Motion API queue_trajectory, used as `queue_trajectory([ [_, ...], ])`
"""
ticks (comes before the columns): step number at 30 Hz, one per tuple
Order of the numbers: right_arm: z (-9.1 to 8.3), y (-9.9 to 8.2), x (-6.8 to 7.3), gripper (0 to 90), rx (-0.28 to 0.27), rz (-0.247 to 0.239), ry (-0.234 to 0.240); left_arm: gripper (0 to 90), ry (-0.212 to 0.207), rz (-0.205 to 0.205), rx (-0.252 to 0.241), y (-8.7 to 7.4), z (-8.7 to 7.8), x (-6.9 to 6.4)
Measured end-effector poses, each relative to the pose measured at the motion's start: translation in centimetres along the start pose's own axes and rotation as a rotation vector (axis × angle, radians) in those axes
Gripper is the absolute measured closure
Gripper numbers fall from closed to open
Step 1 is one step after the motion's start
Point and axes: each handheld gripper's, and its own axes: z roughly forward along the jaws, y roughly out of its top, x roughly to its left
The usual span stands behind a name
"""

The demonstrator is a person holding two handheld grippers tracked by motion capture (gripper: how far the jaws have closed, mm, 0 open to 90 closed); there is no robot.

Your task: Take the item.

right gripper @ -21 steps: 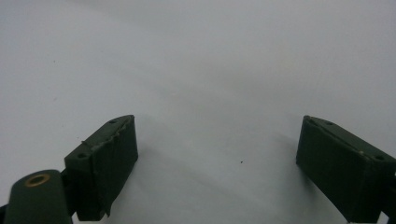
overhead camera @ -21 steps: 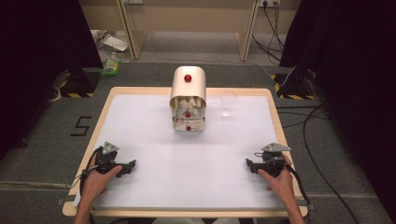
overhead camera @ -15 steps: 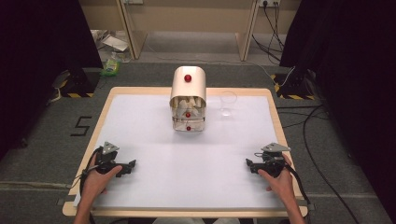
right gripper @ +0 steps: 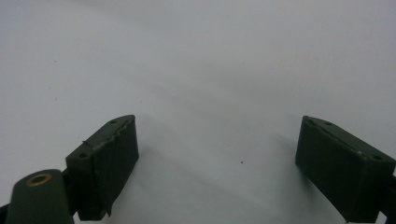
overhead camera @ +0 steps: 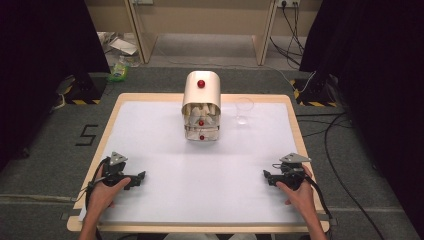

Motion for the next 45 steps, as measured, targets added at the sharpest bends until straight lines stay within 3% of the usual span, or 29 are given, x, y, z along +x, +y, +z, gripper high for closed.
queue_trajectory([
  [15, -0.4, -0.1, 0.1, 20.4, -0.009, -0.007, 0.021, 0.0, 0.0, 0.0, 0.0, 0.0, 0.0, 0.0],
  [21, -1.1, -0.2, 0.1, 19.5, -0.072, -0.002, 0.056, 0.0, 0.0, 0.0, 0.001, 0.0, 0.0, 0.0],
  [26, -1.6, 0.0, 0.2, 19.7, -0.108, -0.005, 0.055, 0.0, 0.0, 0.0, 0.001, 0.0, 0.0, 0.0],
  [39, -2.4, 0.8, 1.6, 24.6, -0.136, -0.053, 0.062, 0.0, 0.0, 0.0, 0.001, 0.0, 0.0, 0.0],
  [45, -2.8, 1.5, 3.0, 26.3, -0.148, -0.082, 0.073, 0.0, 0.0, 0.0, 0.001, 0.0, 0.0, 0.0],
])
